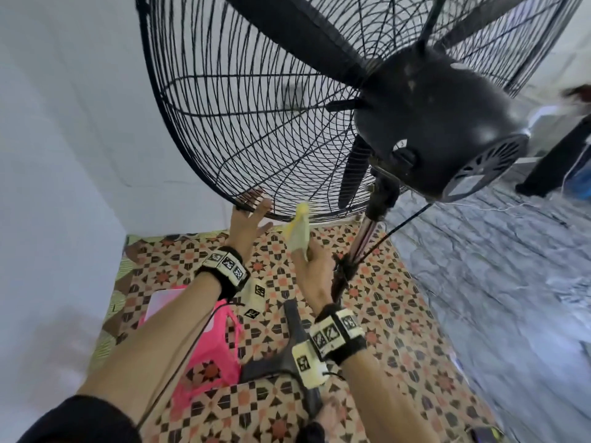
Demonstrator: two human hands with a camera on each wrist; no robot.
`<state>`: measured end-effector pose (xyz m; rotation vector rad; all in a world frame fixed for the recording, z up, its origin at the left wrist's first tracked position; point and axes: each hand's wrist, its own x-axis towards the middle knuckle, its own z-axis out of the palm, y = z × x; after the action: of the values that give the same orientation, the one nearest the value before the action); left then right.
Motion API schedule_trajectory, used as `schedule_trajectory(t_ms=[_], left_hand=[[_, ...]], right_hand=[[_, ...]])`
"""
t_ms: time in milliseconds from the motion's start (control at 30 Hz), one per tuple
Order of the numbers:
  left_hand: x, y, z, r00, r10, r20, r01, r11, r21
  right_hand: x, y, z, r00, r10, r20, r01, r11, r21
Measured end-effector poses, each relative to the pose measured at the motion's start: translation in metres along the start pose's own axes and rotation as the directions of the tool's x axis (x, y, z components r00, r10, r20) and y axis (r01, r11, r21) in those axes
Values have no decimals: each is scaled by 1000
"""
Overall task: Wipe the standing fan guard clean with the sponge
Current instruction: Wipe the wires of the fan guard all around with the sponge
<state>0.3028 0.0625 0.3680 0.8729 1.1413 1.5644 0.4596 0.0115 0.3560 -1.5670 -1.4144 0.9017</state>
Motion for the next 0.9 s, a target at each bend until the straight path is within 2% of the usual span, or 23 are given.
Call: schedule_trajectory(t_ms=[33, 100, 133, 167, 233, 300, 367, 400, 467, 500, 533, 567, 633, 667, 733, 800, 900], left_hand=[[0, 1, 0, 1000, -2, 5, 2, 1000, 0], [0, 2, 0, 1000, -13, 8, 13, 1000, -7], [-1, 2, 1, 1000, -14, 5, 14, 1000, -1], [-1, 2, 1, 1000, -12, 3, 12, 1000, 8], [0, 1, 1, 1000, -9, -2, 9, 1000, 20], [1, -2, 1, 1000, 0, -16, 0, 1000, 11], [2, -3, 0, 1000, 5, -21, -5, 1000, 6], [2, -4, 0, 1000, 6, -20, -6, 1000, 7], [1, -4, 1, 1000, 8, -14, -8, 1000, 14], [1, -5, 1, 1000, 4, -12, -4, 1000, 18], [2, -5, 2, 1000, 1, -11, -1, 1000, 19], [1, -5, 1, 1000, -2, -14, 2, 1000, 16], [2, -5, -1, 1000, 2, -26, -2, 1000, 16], [2, -5, -2, 1000, 6, -27, -5, 1000, 22], [2, -7, -4, 1000, 10, -22, -9, 999, 38], [3, -7, -4, 1000, 4, -21, -3, 998, 56], [1, -6, 0, 1000, -5, -23, 6, 998, 64]], right_hand=[[-4, -3, -5, 998, 51, -35, -49, 997, 55], [7, -4, -21, 958, 200, -206, -167, 972, 167], [18, -4, -28, 932, 243, -271, -197, 963, 186], [25, -8, -32, 929, 231, -291, -187, 968, 170], [27, -14, -25, 962, 144, -230, -121, 986, 111], [14, -10, -13, 996, 14, -84, -5, 994, 108], [1, 2, -11, 997, -72, 17, 70, 991, 118], [0, 8, -14, 997, -68, 27, 64, 988, 143], [9, 12, -19, 993, 101, -60, -83, 966, 244], [17, 11, -21, 967, 224, -124, -182, 942, 284], [26, 9, -23, 935, 298, -192, -231, 923, 308], [31, 7, -21, 928, 304, -216, -239, 929, 281], [25, 1, -11, 971, 175, -161, -134, 962, 238], [16, -3, -8, 992, 94, -89, -70, 969, 237], [-4, -5, -8, 1000, -15, 1, 14, 977, 211], [-9, -5, -12, 997, 6, -76, 9, 981, 193], [12, -21, -30, 944, 135, -301, -78, 978, 194]])
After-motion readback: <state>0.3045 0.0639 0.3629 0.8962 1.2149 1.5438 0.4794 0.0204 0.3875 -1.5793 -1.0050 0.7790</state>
